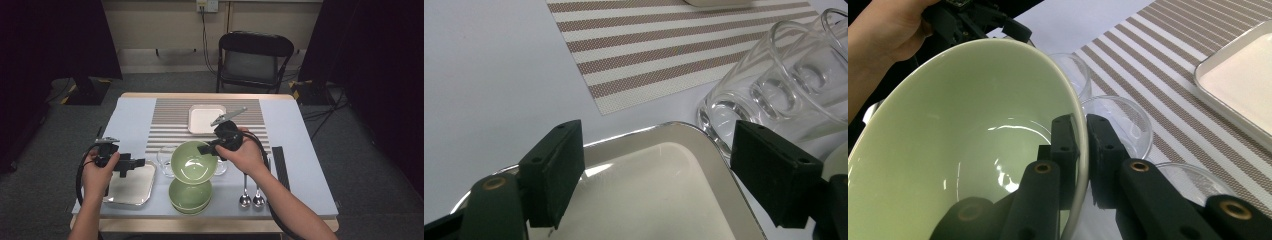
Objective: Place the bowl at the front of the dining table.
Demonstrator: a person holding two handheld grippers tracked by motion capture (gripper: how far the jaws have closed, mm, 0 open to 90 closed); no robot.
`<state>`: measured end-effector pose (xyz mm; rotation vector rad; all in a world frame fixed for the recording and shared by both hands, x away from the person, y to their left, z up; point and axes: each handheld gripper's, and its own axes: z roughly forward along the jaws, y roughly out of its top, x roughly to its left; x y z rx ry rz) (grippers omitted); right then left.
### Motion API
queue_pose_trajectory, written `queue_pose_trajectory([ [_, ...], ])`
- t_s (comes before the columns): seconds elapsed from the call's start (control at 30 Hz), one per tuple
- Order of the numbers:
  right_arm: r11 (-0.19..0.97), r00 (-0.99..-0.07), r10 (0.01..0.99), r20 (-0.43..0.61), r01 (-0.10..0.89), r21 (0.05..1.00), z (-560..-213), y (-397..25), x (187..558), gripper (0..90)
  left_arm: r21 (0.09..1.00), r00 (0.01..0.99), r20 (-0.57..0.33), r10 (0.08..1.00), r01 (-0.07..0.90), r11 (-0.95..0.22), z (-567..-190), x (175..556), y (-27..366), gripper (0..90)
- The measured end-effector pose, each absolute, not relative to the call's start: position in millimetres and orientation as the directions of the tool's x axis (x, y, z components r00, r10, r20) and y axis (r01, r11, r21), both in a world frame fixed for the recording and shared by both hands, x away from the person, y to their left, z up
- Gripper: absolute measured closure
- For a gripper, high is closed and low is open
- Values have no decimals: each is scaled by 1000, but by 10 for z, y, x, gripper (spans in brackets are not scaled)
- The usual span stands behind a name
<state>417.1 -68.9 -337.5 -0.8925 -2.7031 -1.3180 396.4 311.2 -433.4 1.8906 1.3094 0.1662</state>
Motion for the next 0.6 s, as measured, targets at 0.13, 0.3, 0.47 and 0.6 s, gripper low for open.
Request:
queue_pose_trajectory([
  [0.13, 492, -833, 501, 236, 498, 714, -3354, -710, 4197, 833, 676, 453, -324, 830, 725, -131, -4329, 3961, 3118, 217],
  [0.3, 475, -818, 517, 250, 517, 712, -3355, -737, 4236, 833, 678, 456, -325, 828, 723, -132, -4330, 3963, 3113, 217],
  [0.47, 466, -809, 537, 240, 522, 715, -3333, -743, 4283, 833, 675, 459, -319, 829, 724, -141, -4335, 3968, 3111, 218],
  [0.6, 460, -802, 549, 237, 527, 715, -3297, -750, 4324, 833, 674, 458, -323, 828, 726, -138, -4338, 3970, 3108, 219],
])
